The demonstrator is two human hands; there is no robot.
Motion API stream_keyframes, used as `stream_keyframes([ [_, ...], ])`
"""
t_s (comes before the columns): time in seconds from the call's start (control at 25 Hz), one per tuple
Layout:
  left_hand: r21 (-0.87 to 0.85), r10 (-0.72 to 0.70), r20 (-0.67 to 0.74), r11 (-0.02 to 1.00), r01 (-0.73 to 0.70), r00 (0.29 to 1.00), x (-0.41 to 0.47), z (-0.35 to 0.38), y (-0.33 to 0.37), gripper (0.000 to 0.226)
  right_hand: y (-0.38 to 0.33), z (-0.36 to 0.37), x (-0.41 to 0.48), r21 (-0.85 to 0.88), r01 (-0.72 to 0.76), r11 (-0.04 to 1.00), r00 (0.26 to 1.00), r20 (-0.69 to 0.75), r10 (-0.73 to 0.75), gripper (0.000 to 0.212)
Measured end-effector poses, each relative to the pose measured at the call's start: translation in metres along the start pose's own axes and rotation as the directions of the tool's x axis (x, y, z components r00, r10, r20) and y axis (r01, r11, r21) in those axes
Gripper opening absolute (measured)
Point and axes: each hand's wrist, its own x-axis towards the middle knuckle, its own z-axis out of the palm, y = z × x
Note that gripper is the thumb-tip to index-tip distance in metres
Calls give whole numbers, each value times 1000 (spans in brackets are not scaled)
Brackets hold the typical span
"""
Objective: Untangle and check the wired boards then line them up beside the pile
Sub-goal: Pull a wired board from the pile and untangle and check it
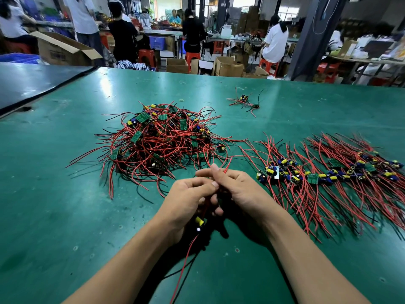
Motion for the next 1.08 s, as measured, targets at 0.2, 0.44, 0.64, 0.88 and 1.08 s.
stream_keyframes([
  [0.2,21,-5,35,1000,4,999,0,-2,1,15,0,-18,4,-378,162,911,958,-161,-238,44],
  [0.44,87,22,33,996,-25,999,1,1,-1,15,1,-31,11,-662,174,729,824,-308,-476,35],
  [0.64,84,33,23,996,-35,999,-1,4,-1,14,4,-31,14,-677,152,720,799,-344,-492,49],
  [0.88,51,9,-24,999,-8,1000,-2,5,3,19,0,-29,12,-352,126,927,845,-452,-287,77],
  [1.08,-199,2,-132,980,-28,991,4,-1,17,43,-2,-23,13,-341,95,935,892,-388,-232,87],
])
